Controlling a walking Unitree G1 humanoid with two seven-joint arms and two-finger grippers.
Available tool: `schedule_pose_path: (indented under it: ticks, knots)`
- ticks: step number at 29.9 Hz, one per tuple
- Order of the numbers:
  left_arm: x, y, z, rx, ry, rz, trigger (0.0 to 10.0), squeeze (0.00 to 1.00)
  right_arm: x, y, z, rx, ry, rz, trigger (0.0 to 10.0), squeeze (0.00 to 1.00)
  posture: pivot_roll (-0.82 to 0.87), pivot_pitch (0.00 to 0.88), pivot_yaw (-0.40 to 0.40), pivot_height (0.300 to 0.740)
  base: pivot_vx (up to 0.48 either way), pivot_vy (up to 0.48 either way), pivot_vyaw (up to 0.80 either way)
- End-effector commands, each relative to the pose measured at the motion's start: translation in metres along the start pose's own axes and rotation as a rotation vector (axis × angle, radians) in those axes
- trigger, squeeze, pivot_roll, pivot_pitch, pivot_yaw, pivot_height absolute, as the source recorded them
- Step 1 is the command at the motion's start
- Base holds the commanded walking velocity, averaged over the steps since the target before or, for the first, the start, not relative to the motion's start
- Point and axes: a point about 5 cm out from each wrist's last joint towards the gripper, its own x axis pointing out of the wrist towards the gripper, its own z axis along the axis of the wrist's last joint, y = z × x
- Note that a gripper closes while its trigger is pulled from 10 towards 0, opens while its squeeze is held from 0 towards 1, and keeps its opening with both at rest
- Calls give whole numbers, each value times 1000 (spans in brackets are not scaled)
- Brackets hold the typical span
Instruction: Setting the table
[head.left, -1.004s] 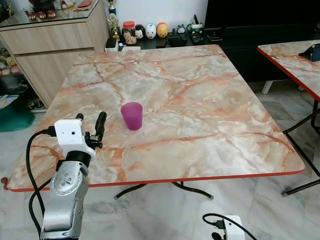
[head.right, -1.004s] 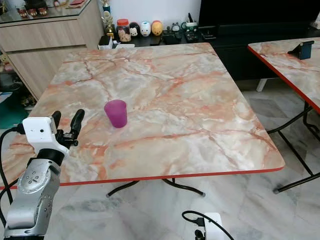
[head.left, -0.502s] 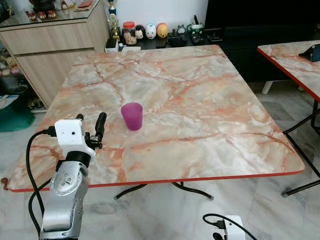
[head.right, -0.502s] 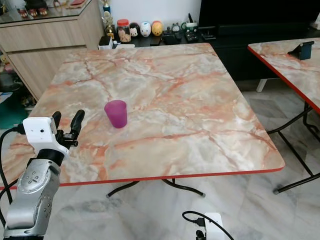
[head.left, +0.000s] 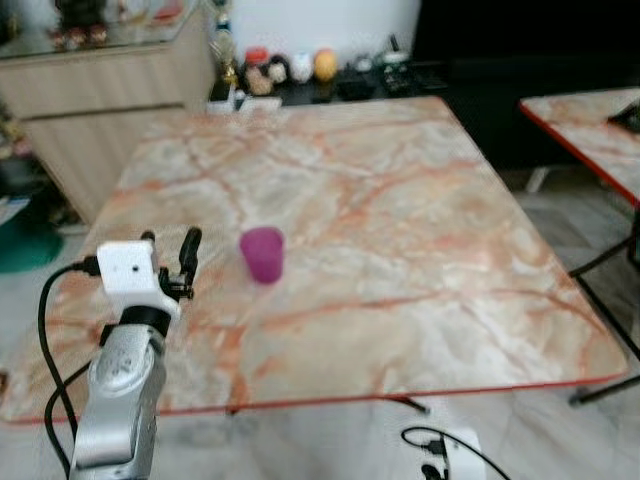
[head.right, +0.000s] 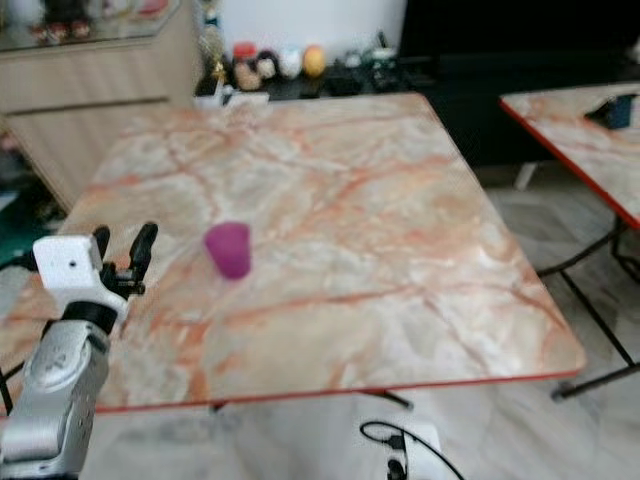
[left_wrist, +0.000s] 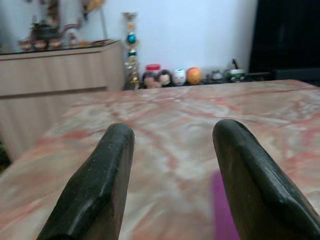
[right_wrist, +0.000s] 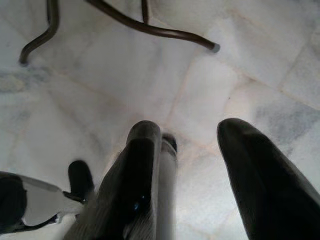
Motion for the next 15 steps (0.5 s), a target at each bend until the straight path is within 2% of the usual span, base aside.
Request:
schedule_pose_path:
  ticks: [1,6,10,12,15]
  knots:
    - [0,-2,5,-1,-18,-24,10000,0,-1,-1,-2,-4,7,-1,10000,0,-7,0,48,707,0,0,0]
    - [-2,-3,4,-16,5,-61,10000,0,-1,-1,-2,-5,7,0,10000,0,-5,0,49,707,0,0,0]
    - [-8,-7,-2,-102,102,-145,10000,0,-1,-1,-2,-5,7,0,10000,0,-4,0,48,707,0,0,0]
    - [-10,-7,-3,-128,125,-154,10000,0,-1,-1,-2,-6,8,1,10000,0,-2,0,49,707,0,0,0]
    - [-12,1,0,-116,106,-118,10000,0,-1,-1,-2,-9,9,3,10000,0,2,0,49,707,0,0,0]
